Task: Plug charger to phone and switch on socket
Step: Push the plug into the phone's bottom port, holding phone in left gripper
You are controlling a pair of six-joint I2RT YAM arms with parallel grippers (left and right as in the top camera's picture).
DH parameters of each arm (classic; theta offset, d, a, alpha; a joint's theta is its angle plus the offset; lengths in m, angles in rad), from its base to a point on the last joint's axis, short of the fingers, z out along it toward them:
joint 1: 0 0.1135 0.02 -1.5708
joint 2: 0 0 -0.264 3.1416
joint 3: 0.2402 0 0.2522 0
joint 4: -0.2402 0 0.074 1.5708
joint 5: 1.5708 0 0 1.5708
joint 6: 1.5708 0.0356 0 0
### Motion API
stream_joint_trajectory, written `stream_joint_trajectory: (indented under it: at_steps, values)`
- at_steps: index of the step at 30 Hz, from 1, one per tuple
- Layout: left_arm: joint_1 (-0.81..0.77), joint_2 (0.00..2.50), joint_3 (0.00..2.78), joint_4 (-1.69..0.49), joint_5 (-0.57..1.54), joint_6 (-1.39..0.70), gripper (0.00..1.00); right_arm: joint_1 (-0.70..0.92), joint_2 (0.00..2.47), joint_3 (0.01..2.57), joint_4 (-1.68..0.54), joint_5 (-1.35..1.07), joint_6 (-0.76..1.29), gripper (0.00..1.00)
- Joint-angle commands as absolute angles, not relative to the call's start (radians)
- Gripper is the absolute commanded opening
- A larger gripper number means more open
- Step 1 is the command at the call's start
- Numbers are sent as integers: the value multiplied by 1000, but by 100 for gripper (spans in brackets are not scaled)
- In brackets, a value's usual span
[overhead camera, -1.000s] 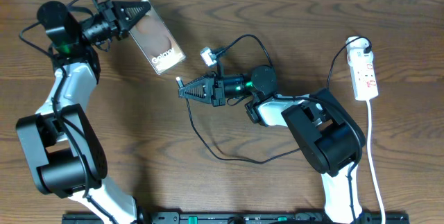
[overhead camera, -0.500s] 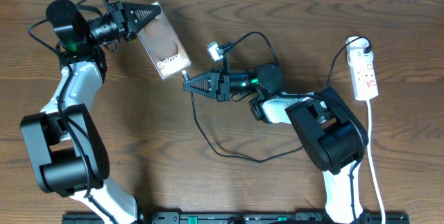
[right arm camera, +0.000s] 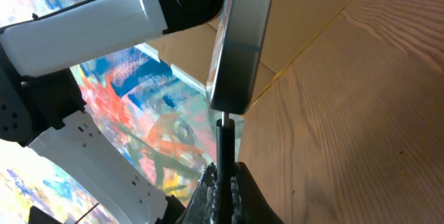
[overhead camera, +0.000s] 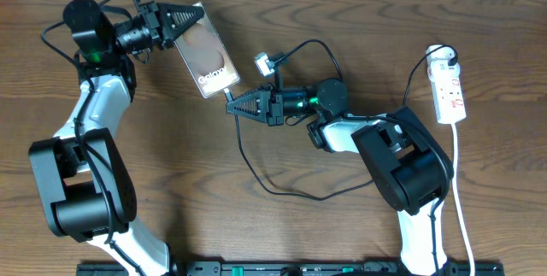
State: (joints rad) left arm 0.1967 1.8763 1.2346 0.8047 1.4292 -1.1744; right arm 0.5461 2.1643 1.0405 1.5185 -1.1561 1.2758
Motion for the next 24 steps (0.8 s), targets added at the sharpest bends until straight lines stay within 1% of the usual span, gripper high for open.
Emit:
stream_joint_trajectory:
  at_steps: [1,11,24]
  values:
    - [187,1856,1248,811,1448,-1169,7,543,2158,1046,1531,-1124,1287,1]
    - [186,1856,1248,810,1449,-1130,7,543,2158,1046,1538,-1124,1297,1]
    - [177,1857,1248,810,1439,-1135,7,543,2158,1046,1538,-1119,1297,1]
